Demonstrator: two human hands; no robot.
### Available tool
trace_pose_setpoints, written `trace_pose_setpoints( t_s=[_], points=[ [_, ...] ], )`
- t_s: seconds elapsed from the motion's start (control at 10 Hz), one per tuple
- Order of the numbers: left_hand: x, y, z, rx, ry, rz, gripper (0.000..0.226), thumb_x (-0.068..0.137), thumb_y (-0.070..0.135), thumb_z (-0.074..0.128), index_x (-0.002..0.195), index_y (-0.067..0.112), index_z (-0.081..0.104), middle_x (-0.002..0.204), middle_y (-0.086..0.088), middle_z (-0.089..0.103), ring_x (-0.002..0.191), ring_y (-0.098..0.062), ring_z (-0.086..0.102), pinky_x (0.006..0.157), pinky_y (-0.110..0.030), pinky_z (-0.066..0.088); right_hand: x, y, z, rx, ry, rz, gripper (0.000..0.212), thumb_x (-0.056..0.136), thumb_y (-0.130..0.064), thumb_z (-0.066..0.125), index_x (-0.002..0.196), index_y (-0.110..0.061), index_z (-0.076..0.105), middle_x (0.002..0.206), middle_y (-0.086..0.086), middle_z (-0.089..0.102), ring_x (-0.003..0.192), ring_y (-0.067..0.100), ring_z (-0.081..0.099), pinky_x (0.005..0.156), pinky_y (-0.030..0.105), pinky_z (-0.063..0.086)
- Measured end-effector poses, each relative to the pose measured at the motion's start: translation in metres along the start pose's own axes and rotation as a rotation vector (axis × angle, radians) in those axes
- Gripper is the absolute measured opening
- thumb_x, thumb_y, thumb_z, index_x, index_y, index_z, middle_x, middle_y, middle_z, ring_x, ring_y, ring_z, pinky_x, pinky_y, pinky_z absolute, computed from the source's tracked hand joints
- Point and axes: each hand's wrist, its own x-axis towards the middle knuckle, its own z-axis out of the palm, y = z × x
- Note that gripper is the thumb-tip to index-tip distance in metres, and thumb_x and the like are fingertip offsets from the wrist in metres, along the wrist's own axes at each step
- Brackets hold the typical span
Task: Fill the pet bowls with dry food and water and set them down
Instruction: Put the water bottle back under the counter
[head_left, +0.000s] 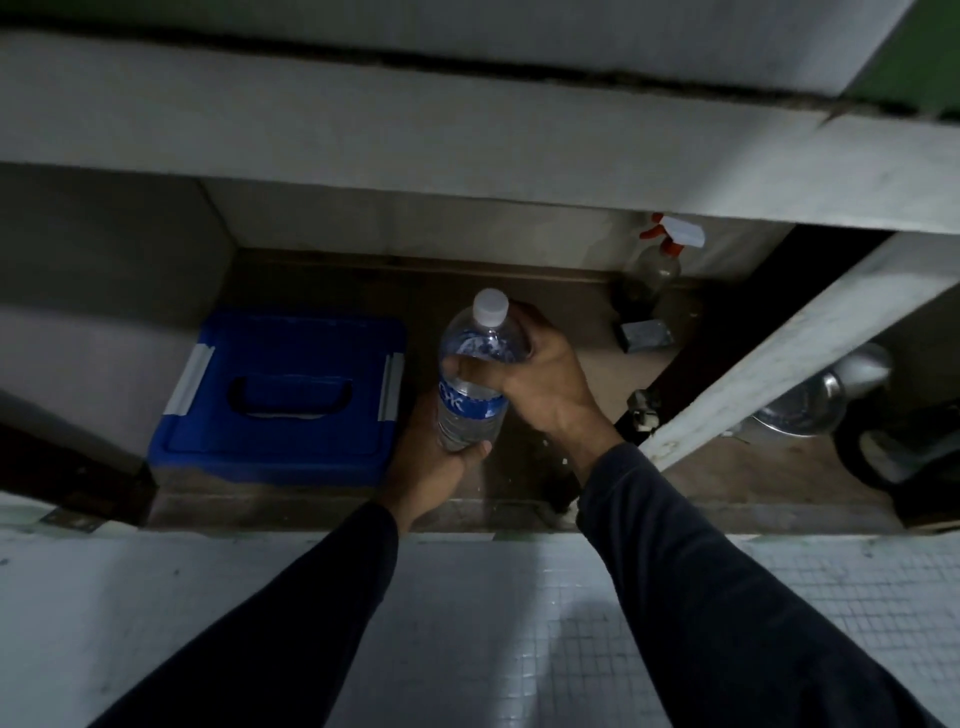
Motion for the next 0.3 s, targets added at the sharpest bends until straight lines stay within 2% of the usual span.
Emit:
trace_pose_setpoints(
  t_s=[0.1,0.2,0.3],
  points=[
    [-0.012,0.012,-0.004,-0.006,-0.001,-0.021,0.079,0.084,0.015,0.082,0.136,0.055,0.039,0.136,0.023,0.055,0.126,0.003,0.052,0.112,-0.037,0.045,-0.006,0.002,-0.002,-0.043,0.033,0.026,0.092,0.047,-0.057,0.091,0.131,-0.035,0.058,0.123,-0.013,0.068,0.112,0.007,0.066,0.097,0.04,0.057],
    [-0.028,0.022,-0.012,-0.028,-0.015,-0.083,0.088,0.085,0.019,0.081,0.15,0.05,0.031,0.15,0.016,0.049,0.134,-0.001,0.049,0.115,-0.041,0.043,-0.021,0.002,-0.005,-0.105,0.029,0.094,0.095,0.052,-0.049,0.094,0.137,-0.031,0.055,0.126,-0.014,0.066,0.114,0.005,0.063,0.101,0.037,0.055],
    [-0.048,0.05,-0.022,-0.001,-0.054,-0.091,0.086,0.091,0.012,0.075,0.15,0.05,0.025,0.149,0.018,0.041,0.131,-0.001,0.049,0.112,-0.03,0.042,-0.037,-0.003,-0.009,-0.105,-0.014,0.132,0.083,0.067,-0.027,0.094,0.139,-0.025,0.053,0.128,-0.014,0.063,0.116,0.007,0.06,0.1,0.025,0.051]
  ],
)
